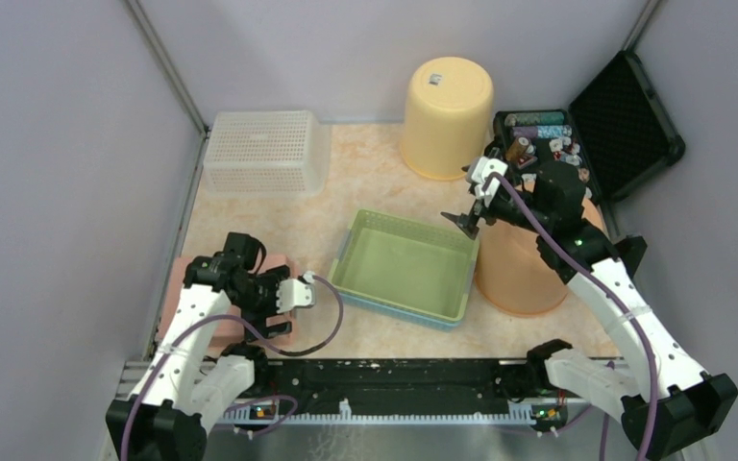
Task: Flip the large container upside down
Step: Adjust the container at the center of the board.
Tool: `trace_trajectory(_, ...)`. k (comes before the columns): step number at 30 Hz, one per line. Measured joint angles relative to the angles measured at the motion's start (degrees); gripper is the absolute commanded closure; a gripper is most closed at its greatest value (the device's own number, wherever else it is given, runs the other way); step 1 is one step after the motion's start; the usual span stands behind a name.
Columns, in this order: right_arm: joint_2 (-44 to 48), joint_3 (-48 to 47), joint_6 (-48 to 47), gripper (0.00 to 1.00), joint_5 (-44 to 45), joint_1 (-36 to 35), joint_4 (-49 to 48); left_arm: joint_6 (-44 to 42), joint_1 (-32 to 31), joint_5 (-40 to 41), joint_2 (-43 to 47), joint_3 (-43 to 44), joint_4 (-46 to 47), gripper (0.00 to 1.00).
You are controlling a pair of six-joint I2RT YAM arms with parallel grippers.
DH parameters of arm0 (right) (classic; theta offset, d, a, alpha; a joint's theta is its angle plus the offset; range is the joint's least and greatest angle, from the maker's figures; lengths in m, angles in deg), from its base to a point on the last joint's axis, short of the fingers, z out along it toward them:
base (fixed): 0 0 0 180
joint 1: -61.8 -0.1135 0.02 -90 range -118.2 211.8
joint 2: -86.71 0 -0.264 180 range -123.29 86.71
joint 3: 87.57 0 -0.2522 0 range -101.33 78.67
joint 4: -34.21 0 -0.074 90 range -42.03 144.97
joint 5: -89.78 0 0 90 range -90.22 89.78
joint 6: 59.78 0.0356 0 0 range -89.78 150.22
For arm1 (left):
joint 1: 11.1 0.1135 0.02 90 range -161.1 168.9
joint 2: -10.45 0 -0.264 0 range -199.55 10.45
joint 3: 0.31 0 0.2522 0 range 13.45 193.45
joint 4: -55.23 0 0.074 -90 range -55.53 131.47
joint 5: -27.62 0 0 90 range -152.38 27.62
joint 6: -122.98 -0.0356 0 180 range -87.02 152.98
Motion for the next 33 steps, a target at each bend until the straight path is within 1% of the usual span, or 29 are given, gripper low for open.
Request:
trace_trajectory(7, -0.1, 0.0, 0.0, 0.01, 0.1, 0.0, 0.0, 6.1, 0.0, 3.1, -0.1, -1.8, 12.5, 0.01)
trace_trajectory(13, -0.1, 0.0, 0.0, 0.01, 0.1, 0.0, 0.0, 16.0, 0.0, 5.5, -6.2, -0.3, 22.6, 0.01)
trace_trajectory(21, -0.1, 0.0, 0.0, 0.01, 0.3, 0.0, 0.0, 28.9, 0.0, 6.8, -19.1, 6.4, 29.7, 0.01)
trace_trajectory(33, -0.1, 0.8, 0.0, 0.01, 0.6, 0.0, -1.1, 43.3, 0.0, 9.7, -30.3, 14.1, 37.9, 0.01)
